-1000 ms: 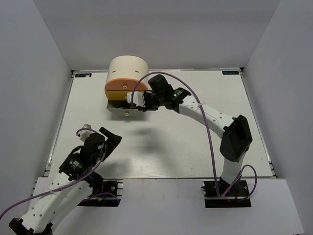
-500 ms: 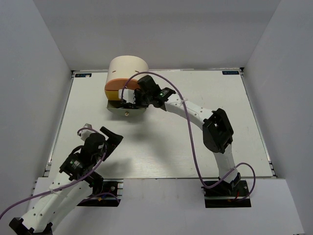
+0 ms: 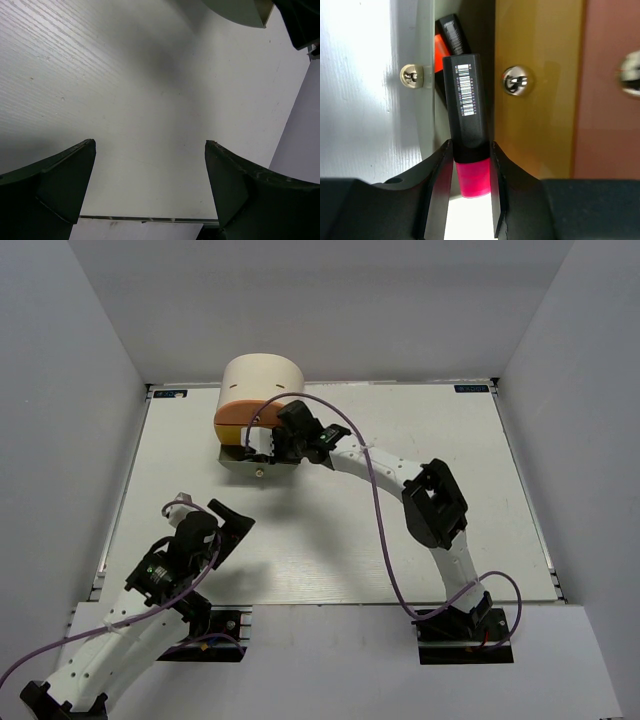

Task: Sort the stationery into containers
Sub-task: Place the pen in the drawer, then close the drawer at the center of the board.

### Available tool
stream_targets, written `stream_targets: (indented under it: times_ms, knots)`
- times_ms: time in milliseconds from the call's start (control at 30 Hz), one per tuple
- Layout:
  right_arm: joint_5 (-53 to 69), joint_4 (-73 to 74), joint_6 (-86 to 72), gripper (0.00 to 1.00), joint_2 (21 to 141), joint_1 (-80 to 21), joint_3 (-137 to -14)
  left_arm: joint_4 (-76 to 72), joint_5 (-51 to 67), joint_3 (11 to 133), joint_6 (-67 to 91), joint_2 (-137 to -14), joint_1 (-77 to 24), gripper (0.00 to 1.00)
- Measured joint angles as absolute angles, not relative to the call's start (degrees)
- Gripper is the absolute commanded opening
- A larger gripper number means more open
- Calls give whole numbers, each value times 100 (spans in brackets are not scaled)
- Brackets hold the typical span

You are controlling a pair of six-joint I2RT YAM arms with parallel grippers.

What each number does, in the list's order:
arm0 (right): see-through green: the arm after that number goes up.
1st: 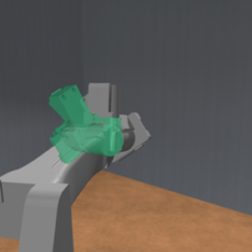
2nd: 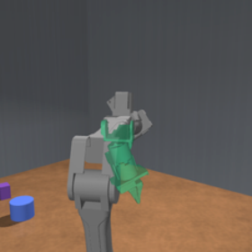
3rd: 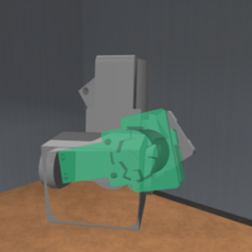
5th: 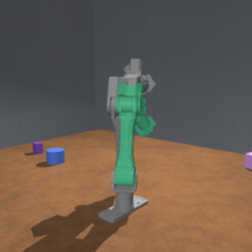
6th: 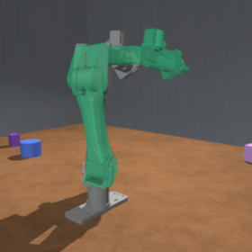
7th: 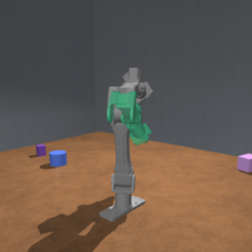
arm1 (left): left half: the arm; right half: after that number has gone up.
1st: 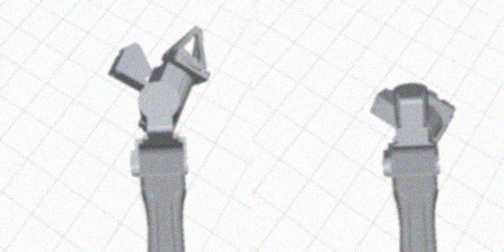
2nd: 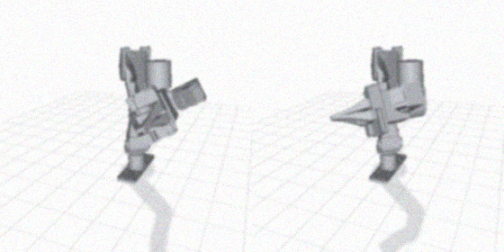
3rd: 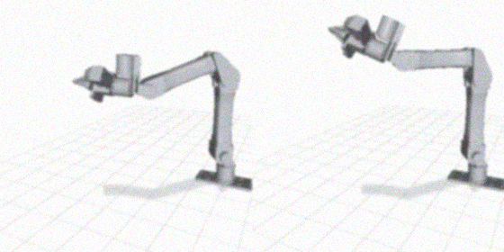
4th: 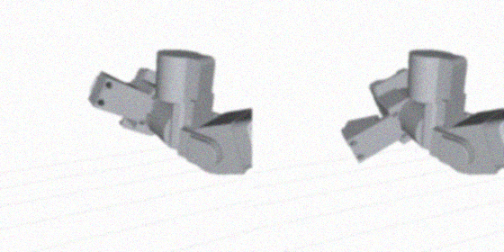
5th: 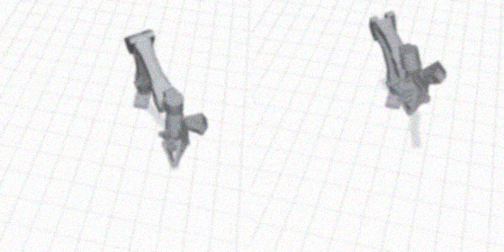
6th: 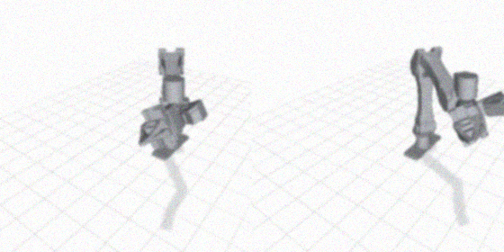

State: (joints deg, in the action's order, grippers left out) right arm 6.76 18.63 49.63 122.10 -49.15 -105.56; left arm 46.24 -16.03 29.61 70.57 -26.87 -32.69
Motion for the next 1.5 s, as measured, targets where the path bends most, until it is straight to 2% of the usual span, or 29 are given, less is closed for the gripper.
stream_targets:
  times_ms: [333,700,733,767,833,867,1100,1233,1500]
  knots:
    - [604,1835,4880,42,12466,-4915,-10565,4580,-1577,2961,7057,-2694,-3269,100]
    - [666,1844,4834,46,12245,-4915,-10510,4477,-1551,2961,7057,-2810,-3269,100]
    - [670,1841,4827,43,12175,-4912,-10510,4475,-1551,2961,7057,-2810,-3269,100]
    - [679,1841,4814,30,12108,-4915,-10510,4473,-1551,2961,7057,-2812,-3269,100]
    - [729,1835,4770,12,11950,-4912,-10508,4473,-1551,2961,7057,-2812,-3269,100]
    - [781,1833,4744,0,11863,-4910,-10508,4475,-1551,2961,7057,-2814,-3269,100]
    - [1979,2213,4991,0,11218,-4871,-10300,4523,-1568,2961,7057,-2700,-3269,98]
    - [2635,2700,5323,0,11271,-4906,-10239,4547,-1573,2961,7057,-2674,-3269,98]
    - [2504,3033,5400,0,12099,-4965,-10385,4674,-1579,2961,7057,-2574,-3269,98]
